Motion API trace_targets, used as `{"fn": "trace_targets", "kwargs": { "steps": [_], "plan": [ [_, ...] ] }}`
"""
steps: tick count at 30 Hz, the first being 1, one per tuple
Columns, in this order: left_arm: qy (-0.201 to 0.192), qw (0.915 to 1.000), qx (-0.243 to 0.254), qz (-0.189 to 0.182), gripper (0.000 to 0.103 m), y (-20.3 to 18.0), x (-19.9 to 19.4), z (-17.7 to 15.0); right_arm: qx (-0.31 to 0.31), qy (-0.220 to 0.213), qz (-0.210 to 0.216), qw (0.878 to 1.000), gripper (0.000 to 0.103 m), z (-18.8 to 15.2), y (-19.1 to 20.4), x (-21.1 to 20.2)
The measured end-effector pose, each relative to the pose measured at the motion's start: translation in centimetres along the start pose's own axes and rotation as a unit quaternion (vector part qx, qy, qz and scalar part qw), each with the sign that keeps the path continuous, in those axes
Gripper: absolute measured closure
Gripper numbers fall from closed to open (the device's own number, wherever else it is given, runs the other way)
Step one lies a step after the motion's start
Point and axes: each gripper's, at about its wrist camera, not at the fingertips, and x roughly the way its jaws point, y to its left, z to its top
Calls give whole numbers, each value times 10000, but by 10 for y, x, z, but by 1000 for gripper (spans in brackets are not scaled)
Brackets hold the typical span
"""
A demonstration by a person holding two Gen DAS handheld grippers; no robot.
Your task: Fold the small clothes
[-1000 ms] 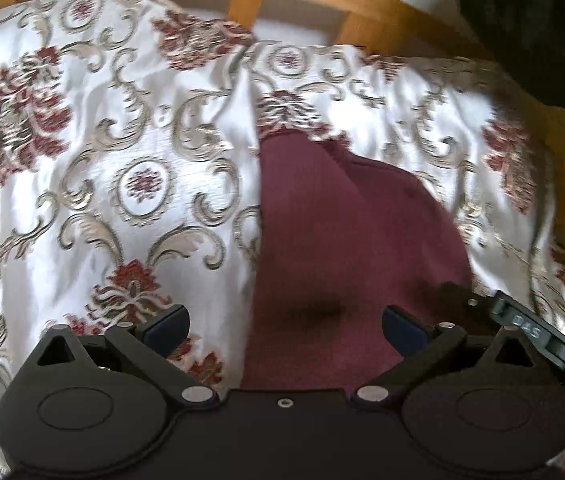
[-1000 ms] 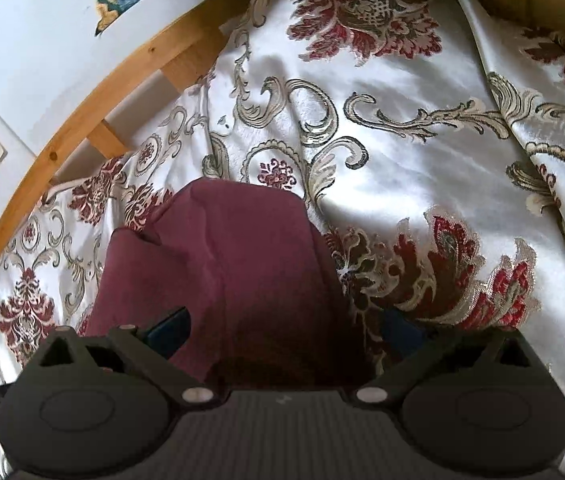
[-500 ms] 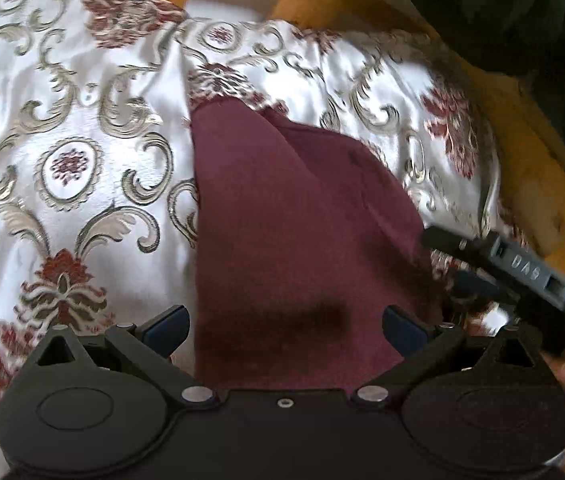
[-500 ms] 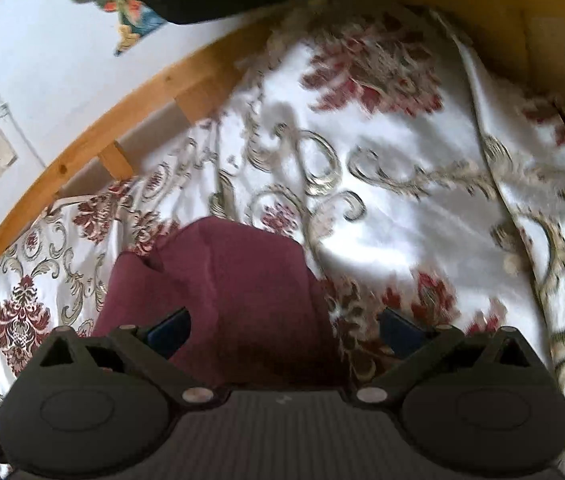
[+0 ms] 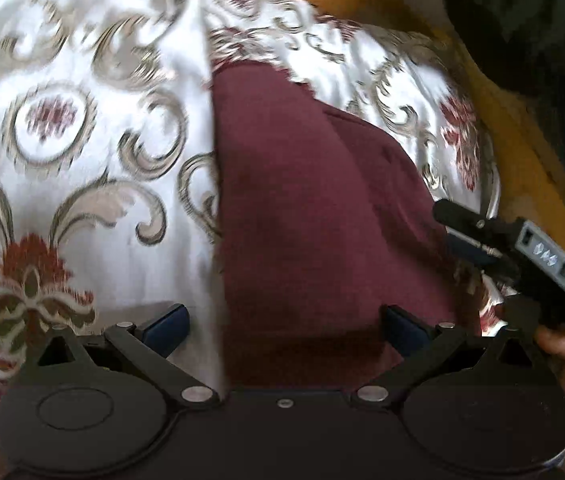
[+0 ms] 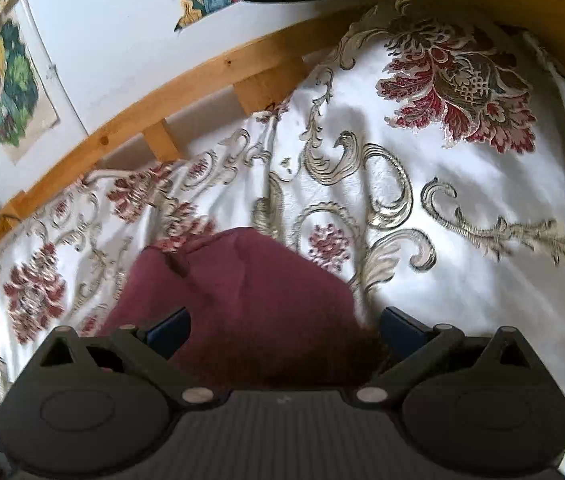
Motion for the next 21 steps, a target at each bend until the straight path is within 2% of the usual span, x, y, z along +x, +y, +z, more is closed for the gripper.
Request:
{"fn": "trace_targets", "kwargs": {
  "steps": [5,8,9,13,15,18,21],
  "plan": [
    [-49,9999,-22,-143,1,4,4,1,341,160,438,9983,0,-2,-13,19],
    [-42,9997,31,-234,1,4,5,4,591,157,1091,9922,0,-6,-15,17],
    [-40,9996,62,-270,1,5,5,4,532,215,1070,9926,0,-6,-14,18],
    [-4,9988,268,-415,1,6,3,4,7,192,253,9995,1,-10,-11,12],
    [36,9981,400,-469,1,6,3,5,-52,270,234,9993,1,-12,-9,11],
    [73,9969,604,-504,1,6,5,6,-237,620,224,9975,0,-21,0,21],
    [36,9972,513,-550,1,10,7,7,-250,692,265,9969,0,-25,8,26]
  ]
}}
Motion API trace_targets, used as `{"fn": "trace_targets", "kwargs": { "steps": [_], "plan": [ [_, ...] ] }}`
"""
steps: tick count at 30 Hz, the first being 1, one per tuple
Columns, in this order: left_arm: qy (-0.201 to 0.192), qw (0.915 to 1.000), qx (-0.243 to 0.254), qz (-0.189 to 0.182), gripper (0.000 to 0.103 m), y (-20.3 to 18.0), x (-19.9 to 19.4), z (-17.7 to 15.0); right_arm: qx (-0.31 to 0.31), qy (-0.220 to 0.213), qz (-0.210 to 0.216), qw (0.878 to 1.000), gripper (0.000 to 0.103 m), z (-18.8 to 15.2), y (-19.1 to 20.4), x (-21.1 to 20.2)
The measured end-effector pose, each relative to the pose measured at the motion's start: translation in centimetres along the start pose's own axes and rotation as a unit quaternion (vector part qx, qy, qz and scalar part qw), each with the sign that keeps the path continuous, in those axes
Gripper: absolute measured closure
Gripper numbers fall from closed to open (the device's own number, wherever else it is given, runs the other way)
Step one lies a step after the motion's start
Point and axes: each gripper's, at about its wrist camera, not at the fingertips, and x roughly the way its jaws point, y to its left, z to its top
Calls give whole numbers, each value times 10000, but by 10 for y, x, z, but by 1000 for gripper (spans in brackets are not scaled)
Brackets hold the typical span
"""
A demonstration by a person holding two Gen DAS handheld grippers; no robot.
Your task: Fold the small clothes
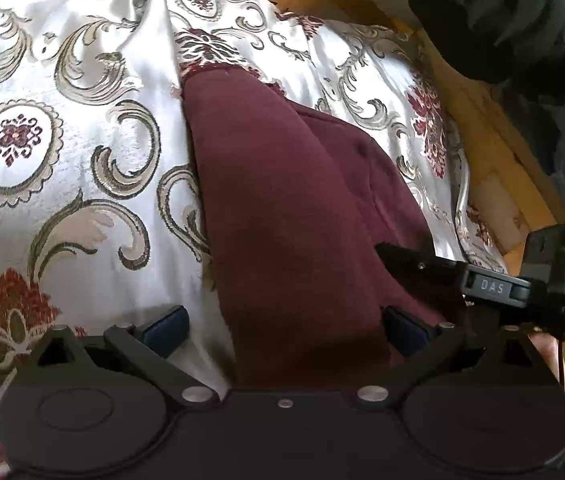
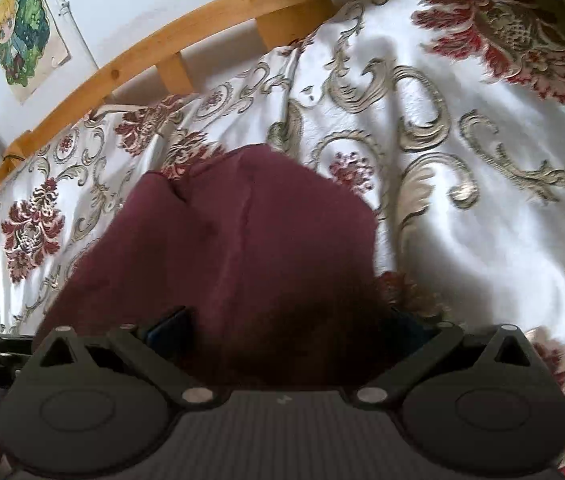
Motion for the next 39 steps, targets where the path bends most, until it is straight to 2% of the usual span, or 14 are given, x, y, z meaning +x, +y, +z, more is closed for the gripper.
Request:
{"fn": "trace_targets", "kwargs": {
  "steps": [4,6,7,8,13,17,19,24,26,29,33,35,39],
  "plan": [
    [-98,9994,-340,-63,1,8,-2,-3,947,-179,511,9940,3,1,-18,-5],
    [-149,9988,-467,-68,1,10,-4,-5,1294,-274,595,9894,15,2,-27,-9],
    [-151,9988,-466,-51,1,10,-4,-5,1400,-334,533,9882,28,2,-31,-11],
    [-147,9989,-448,-23,1,9,-4,-5,1413,-350,444,9884,39,2,-32,-12],
    [-177,9987,-472,45,1,7,-6,-8,850,-458,82,9953,64,3,-17,-17],
    [-200,9986,-481,41,1,8,-7,-9,231,-685,-124,9973,70,3,6,-23],
    [-194,9986,-494,33,1,9,-8,-10,80,-765,-151,9969,70,3,12,-27],
    [-203,9986,-493,31,1,11,-10,-11,-811,-998,-450,9907,69,1,41,-35],
    [-210,9985,-500,36,1,11,-10,-11,-969,-979,-395,9897,68,-2,47,-35],
    [-205,9986,-492,55,1,10,-9,-11,-709,-903,-300,9929,62,-1,42,-36],
    [-209,9985,-493,56,1,11,-9,-11,219,-751,56,9969,50,5,16,-34],
    [-178,9985,-507,85,1,9,-9,-10,608,-583,245,9961,34,7,3,-29],
    [-34,9986,-486,215,1,4,-7,-3,953,-300,264,9946,23,9,-12,-20]
  ]
}}
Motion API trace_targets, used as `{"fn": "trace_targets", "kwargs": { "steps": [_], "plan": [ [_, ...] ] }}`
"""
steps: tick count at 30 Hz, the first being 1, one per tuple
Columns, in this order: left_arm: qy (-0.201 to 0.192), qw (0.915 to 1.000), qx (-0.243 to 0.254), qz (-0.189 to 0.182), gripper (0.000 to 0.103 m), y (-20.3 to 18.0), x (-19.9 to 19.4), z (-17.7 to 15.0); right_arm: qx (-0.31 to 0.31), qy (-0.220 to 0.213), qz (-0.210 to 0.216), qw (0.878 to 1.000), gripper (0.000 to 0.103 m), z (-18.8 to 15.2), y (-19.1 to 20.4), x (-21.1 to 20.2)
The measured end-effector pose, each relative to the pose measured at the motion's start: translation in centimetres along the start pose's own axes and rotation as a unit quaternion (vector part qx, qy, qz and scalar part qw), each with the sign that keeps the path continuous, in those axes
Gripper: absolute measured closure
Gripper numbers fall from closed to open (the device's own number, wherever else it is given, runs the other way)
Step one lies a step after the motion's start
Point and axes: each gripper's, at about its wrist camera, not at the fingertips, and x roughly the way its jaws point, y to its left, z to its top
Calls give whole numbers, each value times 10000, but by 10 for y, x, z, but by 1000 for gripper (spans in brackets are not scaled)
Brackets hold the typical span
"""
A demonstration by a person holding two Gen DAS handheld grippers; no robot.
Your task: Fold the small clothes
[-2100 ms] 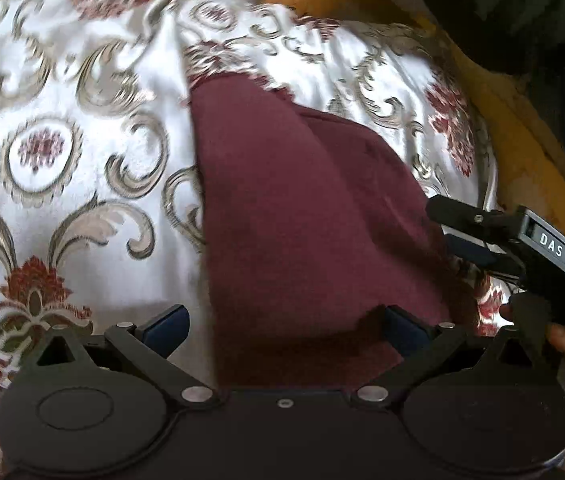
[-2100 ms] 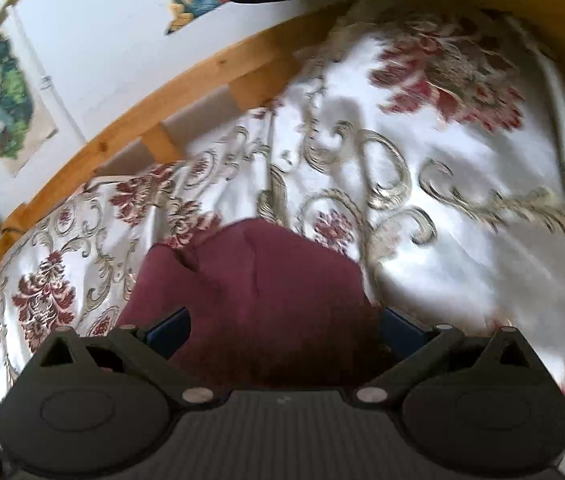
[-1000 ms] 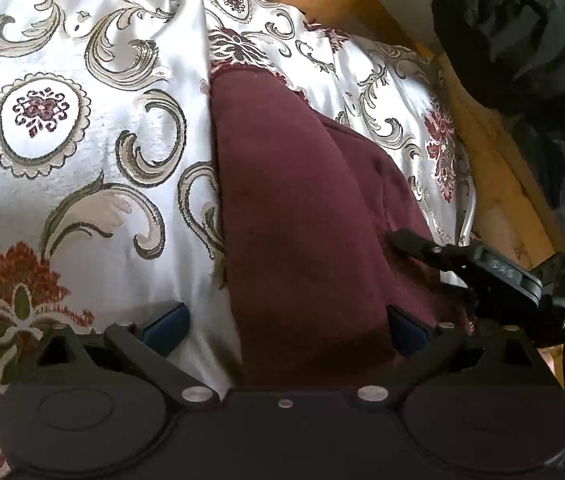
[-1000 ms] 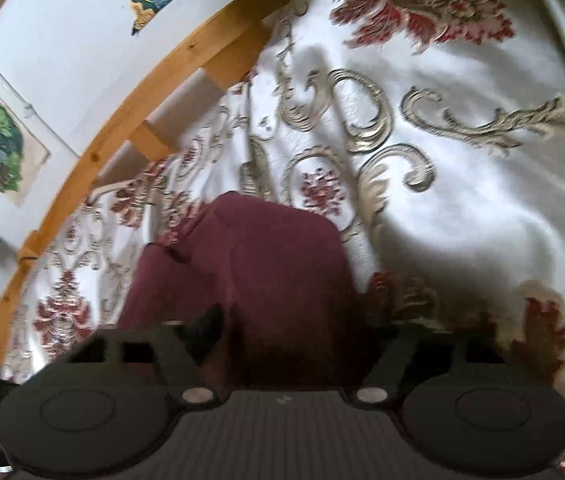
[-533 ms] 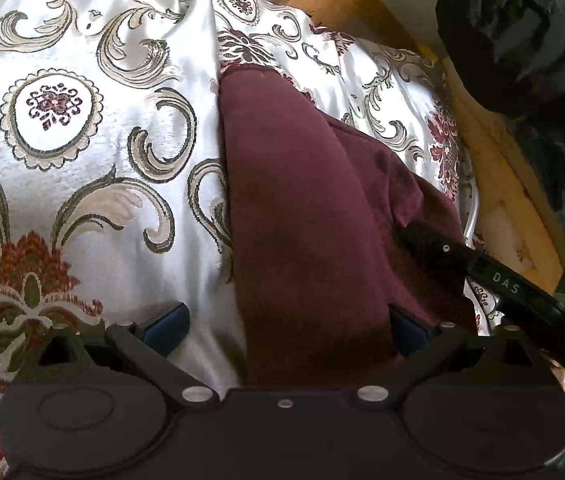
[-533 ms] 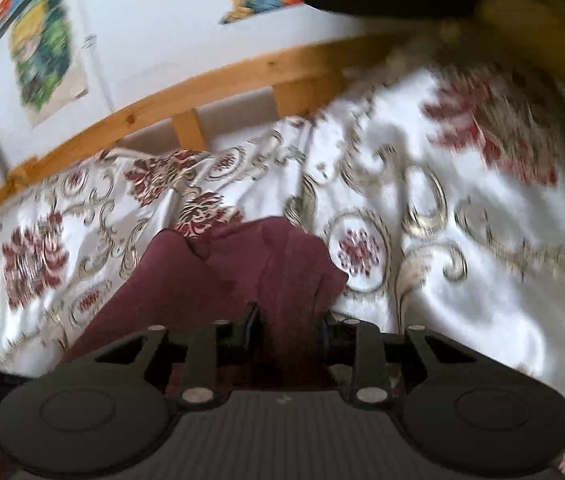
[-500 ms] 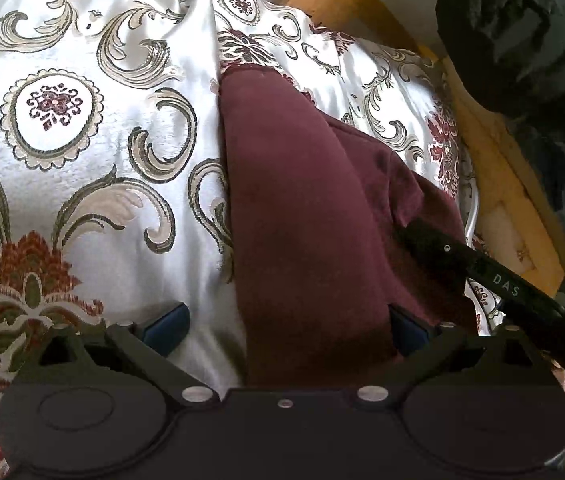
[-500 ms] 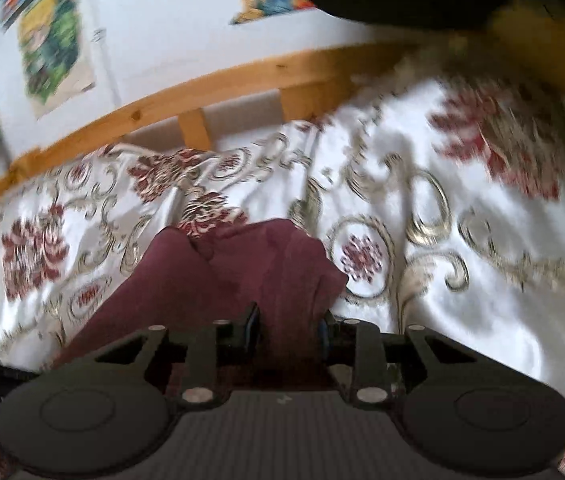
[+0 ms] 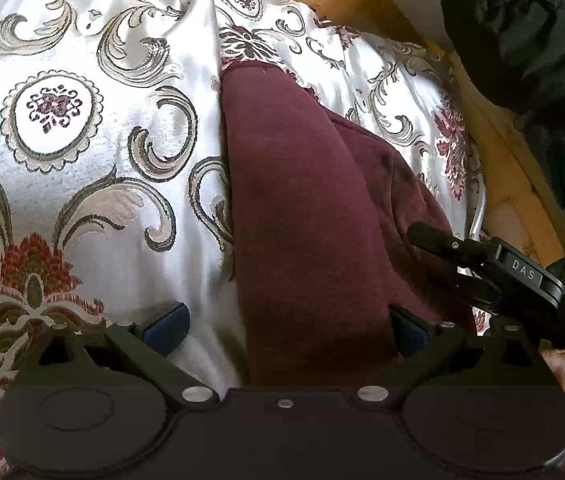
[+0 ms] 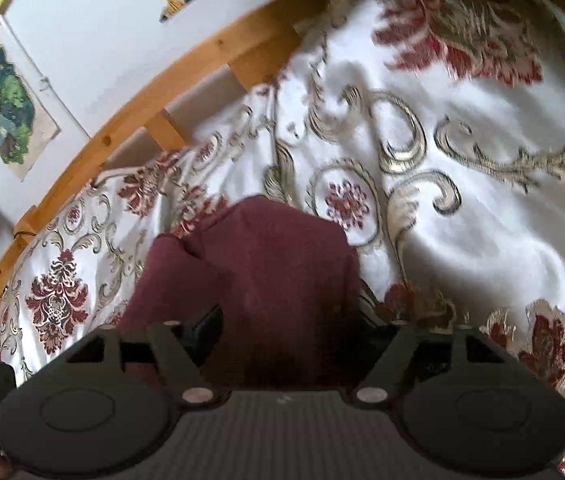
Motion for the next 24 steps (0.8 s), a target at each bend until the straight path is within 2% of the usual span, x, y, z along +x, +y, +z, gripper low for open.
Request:
{"fn": "trace_targets", "kwargs": {
  "steps": [5,10,15,18,20,22,24],
  "plan": [
    [91,9991,215,353,1,-14,2,4,54,235,-37,9997,16,-1,-2,8],
    [285,9975,69,638,1,-22,8,9,-17,283,-280,9992,16,-2,0,12],
    [292,9956,265,850,1,-31,7,9,-158,221,-502,9984,18,-3,4,13],
    [285,9950,330,900,1,-33,5,9,-221,144,-542,9982,28,-4,6,12],
    [249,9951,332,902,1,-33,4,9,-249,77,-464,9986,43,-5,8,13],
    [189,9951,350,900,1,-34,4,8,-294,31,-421,9987,49,-6,13,15],
    [122,9955,365,861,6,-36,4,8,-429,-38,-468,9980,54,-7,18,15]
  ]
}}
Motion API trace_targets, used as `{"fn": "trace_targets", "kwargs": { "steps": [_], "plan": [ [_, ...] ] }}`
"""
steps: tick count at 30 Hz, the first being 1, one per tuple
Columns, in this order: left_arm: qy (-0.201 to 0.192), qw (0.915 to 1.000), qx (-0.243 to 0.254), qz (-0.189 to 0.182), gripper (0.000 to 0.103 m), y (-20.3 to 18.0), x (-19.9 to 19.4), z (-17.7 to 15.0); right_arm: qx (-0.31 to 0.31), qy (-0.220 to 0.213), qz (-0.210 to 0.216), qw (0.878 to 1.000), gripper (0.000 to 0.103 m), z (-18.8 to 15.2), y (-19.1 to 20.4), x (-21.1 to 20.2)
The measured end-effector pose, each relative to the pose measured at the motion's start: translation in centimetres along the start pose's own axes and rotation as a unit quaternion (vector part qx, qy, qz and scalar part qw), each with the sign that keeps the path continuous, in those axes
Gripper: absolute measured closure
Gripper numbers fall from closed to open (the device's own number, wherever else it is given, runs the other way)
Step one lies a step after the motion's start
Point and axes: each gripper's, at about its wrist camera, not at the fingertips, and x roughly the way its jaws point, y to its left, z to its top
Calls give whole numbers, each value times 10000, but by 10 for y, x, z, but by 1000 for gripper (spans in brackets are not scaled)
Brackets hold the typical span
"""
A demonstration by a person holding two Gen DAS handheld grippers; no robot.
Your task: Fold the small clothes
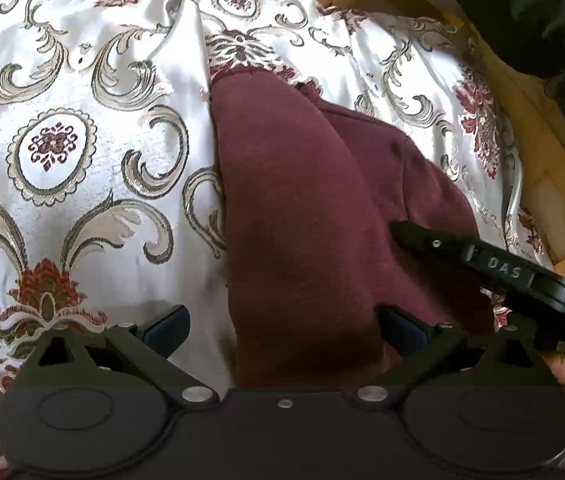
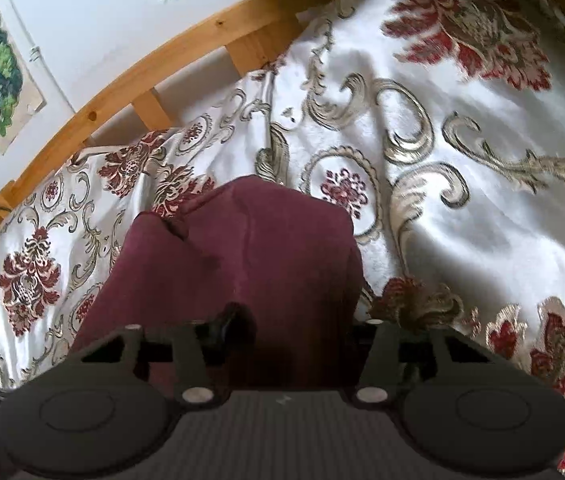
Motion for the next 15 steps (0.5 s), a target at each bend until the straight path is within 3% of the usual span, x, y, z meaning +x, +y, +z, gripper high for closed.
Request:
{"fn": "trace_targets", "kwargs": {
  "steps": [2,7,9,11,15],
  "plan": [
    [-43,9999,-33,-101,10,-1,-1,0,-79,-68,-42,9999,59,1,3,-1],
    [-181,9997,-40,-173,21,-5,-3,2,-41,-93,-30,9999,60,4,2,-4],
    [-196,9997,-38,-135,25,-6,-2,4,-30,-64,-43,10000,50,6,0,-5],
    [-254,9996,-84,-94,29,-4,-1,4,-9,-125,-59,9999,30,9,-3,-11],
    [-318,9987,-377,-116,33,4,2,1,-139,-528,-182,9983,30,14,-6,-27]
  ]
}}
